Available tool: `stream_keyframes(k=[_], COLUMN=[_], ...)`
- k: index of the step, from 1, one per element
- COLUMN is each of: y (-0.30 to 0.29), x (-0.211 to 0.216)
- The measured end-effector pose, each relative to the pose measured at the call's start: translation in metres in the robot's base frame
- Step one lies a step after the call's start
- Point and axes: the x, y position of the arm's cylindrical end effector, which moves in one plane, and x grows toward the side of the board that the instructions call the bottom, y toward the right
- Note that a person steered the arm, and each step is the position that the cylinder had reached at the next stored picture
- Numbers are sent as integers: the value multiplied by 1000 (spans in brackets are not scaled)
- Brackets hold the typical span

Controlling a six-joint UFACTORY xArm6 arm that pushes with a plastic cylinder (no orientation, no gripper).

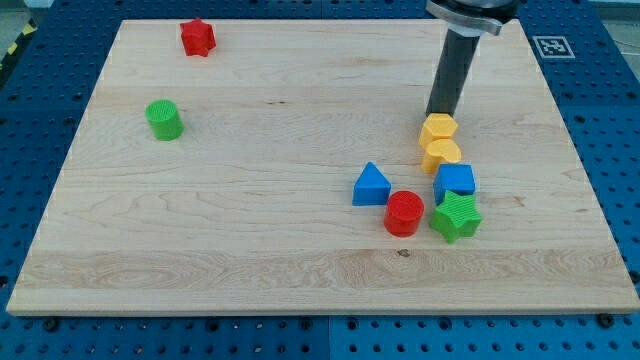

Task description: Push the red star above to the blue triangle

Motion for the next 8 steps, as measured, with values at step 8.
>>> stream_keyframes(k=[8], y=[-17], x=[7])
